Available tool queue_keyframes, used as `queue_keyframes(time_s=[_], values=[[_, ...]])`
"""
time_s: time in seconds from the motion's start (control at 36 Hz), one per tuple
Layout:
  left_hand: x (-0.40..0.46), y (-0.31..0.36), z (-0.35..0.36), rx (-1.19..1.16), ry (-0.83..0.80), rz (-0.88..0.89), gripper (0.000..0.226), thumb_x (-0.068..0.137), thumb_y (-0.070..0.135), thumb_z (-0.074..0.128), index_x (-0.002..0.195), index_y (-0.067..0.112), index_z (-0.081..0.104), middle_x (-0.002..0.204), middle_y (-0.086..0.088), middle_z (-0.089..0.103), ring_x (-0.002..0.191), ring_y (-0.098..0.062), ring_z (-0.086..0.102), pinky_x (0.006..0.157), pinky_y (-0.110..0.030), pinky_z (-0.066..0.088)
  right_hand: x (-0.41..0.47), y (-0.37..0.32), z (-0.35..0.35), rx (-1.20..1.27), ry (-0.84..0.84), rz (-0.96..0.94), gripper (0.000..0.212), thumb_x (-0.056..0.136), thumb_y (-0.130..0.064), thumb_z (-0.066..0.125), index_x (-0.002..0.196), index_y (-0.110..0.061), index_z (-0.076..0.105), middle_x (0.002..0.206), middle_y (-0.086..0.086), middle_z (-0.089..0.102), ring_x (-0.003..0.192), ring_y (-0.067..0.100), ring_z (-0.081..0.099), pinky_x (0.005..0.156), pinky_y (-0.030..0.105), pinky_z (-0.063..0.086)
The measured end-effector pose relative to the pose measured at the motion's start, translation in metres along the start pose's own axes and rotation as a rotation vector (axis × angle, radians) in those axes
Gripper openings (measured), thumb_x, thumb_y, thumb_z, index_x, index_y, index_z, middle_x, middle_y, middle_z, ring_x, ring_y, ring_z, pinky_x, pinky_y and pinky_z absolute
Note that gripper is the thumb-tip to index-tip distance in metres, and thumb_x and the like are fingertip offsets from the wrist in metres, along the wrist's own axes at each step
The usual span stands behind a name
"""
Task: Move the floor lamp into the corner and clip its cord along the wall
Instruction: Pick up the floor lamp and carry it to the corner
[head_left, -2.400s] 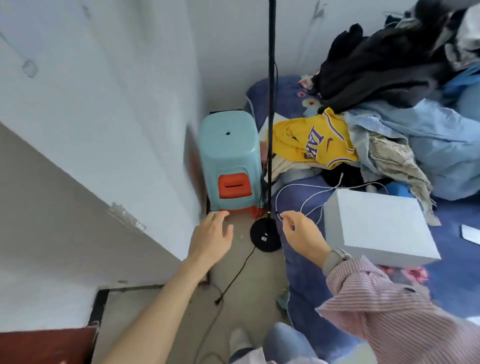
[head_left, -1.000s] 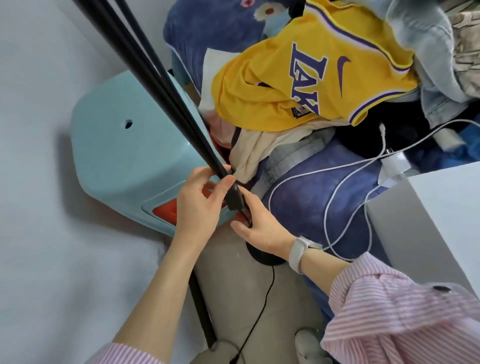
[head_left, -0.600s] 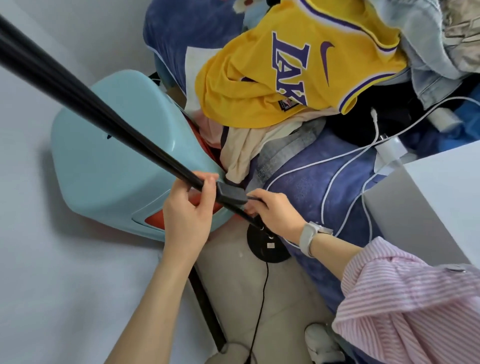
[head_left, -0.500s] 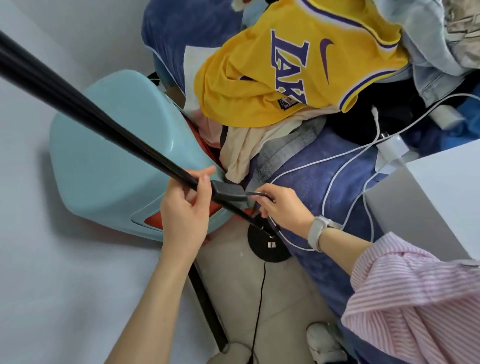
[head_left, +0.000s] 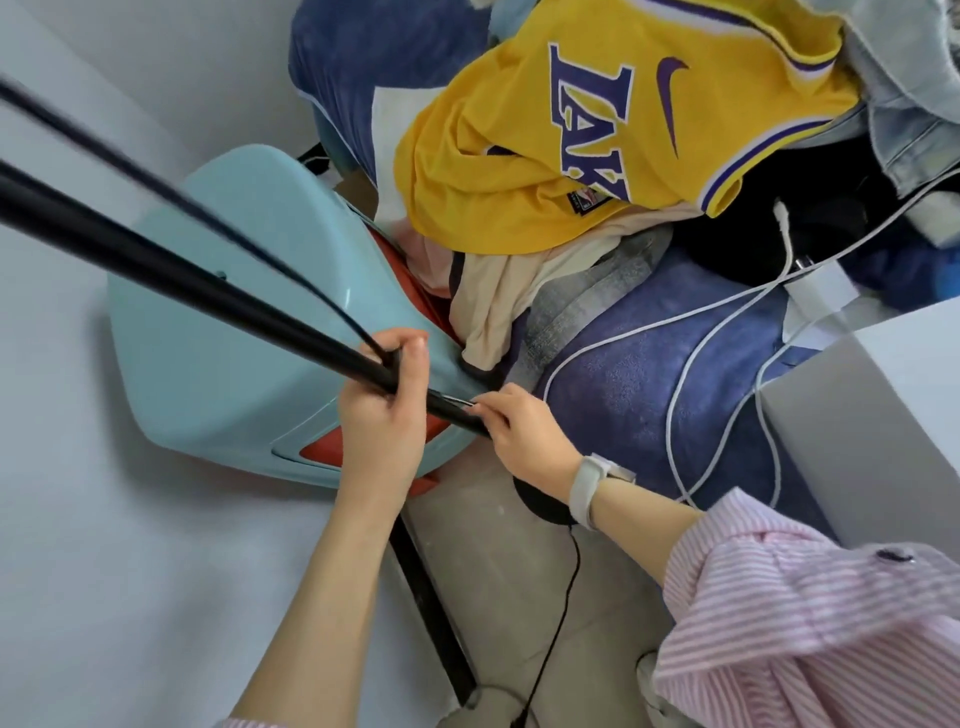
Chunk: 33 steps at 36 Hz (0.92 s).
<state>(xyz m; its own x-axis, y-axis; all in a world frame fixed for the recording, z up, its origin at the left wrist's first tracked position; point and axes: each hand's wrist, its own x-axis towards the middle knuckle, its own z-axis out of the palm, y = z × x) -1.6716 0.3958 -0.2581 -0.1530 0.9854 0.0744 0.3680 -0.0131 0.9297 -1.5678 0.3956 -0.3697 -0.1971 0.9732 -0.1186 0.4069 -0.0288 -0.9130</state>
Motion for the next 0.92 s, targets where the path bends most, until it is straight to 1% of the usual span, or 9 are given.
queue_keyframes(time_s=[0.08, 0.14, 0.19, 0.31, 0.44, 0.53, 0.67, 0.78, 0.92], values=[[-0.004, -0.007, 0.004, 0.076, -0.042, 0.007, 0.005, 0.086, 0.030, 0.051, 0.083, 0.032, 0.048, 0.079, -0.004, 0.060, 0.074, -0.006, 0.057, 0.068, -0.007, 0.044, -0.004, 0.006, 0.003, 0.070, -0.026, 0.047, 0.024, 0.094, -0.010, 0.041, 0.102, -0.004, 0.062, 0.101, 0.018, 0.059, 0.093, 0.029, 0.053, 0.083, 0.027, 0.035], [-0.006, -0.010, 0.006, 0.110, -0.021, 0.010, 0.009, 0.085, 0.034, 0.053, 0.081, 0.031, 0.045, 0.082, -0.020, 0.061, 0.075, -0.020, 0.059, 0.071, -0.013, 0.047, -0.010, 0.012, 0.003, 0.150, -0.119, 0.108, 0.024, 0.090, -0.009, 0.038, 0.105, -0.012, 0.057, 0.097, 0.012, 0.061, 0.079, 0.021, 0.053, 0.068, 0.023, 0.037], [-0.008, -0.011, 0.009, 0.109, 0.014, 0.009, 0.013, 0.085, 0.038, 0.055, 0.080, 0.031, 0.044, 0.084, -0.024, 0.061, 0.077, -0.023, 0.062, 0.075, -0.021, 0.049, -0.016, 0.016, 0.004, 0.177, -0.196, 0.121, 0.023, 0.086, -0.011, 0.041, 0.105, -0.020, 0.051, 0.097, 0.010, 0.063, 0.069, 0.015, 0.052, 0.062, 0.023, 0.040], [-0.012, -0.016, 0.016, 0.110, 0.090, 0.040, 0.012, 0.085, 0.036, 0.055, 0.080, 0.033, 0.044, 0.076, -0.011, 0.064, 0.072, -0.006, 0.065, 0.070, -0.011, 0.048, -0.018, 0.027, 0.012, 0.118, -0.205, 0.052, 0.011, 0.093, -0.024, 0.046, 0.101, -0.017, 0.045, 0.090, 0.002, 0.054, 0.075, 0.014, 0.048, 0.067, 0.024, 0.031], [-0.016, -0.020, 0.014, 0.190, 0.109, 0.090, 0.025, 0.091, 0.018, 0.052, 0.080, 0.038, 0.040, 0.072, -0.003, 0.065, 0.072, -0.001, 0.064, 0.068, -0.005, 0.044, -0.015, 0.034, 0.017, 0.008, -0.217, 0.030, 0.014, 0.096, -0.028, 0.040, 0.086, -0.018, 0.038, 0.077, 0.001, 0.045, 0.068, 0.020, 0.044, 0.062, 0.032, 0.031], [-0.022, -0.018, 0.009, 0.228, 0.083, 0.076, 0.023, 0.092, 0.016, 0.049, 0.081, 0.033, 0.040, 0.070, -0.007, 0.065, 0.070, -0.003, 0.065, 0.070, -0.008, 0.046, -0.021, 0.029, 0.022, 0.026, -0.194, 0.050, 0.015, 0.096, -0.026, 0.041, 0.084, -0.017, 0.037, 0.071, -0.003, 0.040, 0.063, 0.019, 0.041, 0.058, 0.028, 0.024], [-0.036, -0.014, -0.004, 0.245, 0.053, 0.088, 0.020, 0.091, 0.018, 0.051, 0.080, 0.032, 0.043, 0.068, -0.005, 0.066, 0.070, -0.009, 0.065, 0.073, -0.013, 0.047, -0.040, 0.021, 0.026, 0.048, -0.229, 0.112, 0.016, 0.096, -0.028, 0.040, 0.087, -0.014, 0.036, 0.083, 0.009, 0.043, 0.072, 0.026, 0.045, 0.068, 0.033, 0.034], [-0.043, 0.000, -0.015, 0.221, 0.042, 0.084, 0.011, 0.087, 0.027, 0.048, 0.078, 0.033, 0.047, 0.063, 0.011, 0.065, 0.069, -0.014, 0.065, 0.074, -0.029, 0.052, -0.056, 0.006, 0.020, 0.049, -0.268, 0.079, 0.015, 0.096, -0.024, 0.039, 0.086, -0.014, 0.033, 0.088, 0.013, 0.047, 0.079, 0.033, 0.050, 0.075, 0.039, 0.041], [-0.047, 0.031, -0.033, 0.207, 0.056, 0.071, 0.012, 0.087, 0.032, 0.046, 0.076, 0.028, 0.050, 0.062, 0.011, 0.066, 0.067, -0.014, 0.065, 0.073, -0.026, 0.052, -0.079, -0.027, 0.011, 0.099, -0.276, 0.055, 0.017, 0.096, -0.027, 0.038, 0.086, -0.014, 0.036, 0.096, 0.019, 0.056, 0.083, 0.033, 0.054, 0.078, 0.044, 0.044]])
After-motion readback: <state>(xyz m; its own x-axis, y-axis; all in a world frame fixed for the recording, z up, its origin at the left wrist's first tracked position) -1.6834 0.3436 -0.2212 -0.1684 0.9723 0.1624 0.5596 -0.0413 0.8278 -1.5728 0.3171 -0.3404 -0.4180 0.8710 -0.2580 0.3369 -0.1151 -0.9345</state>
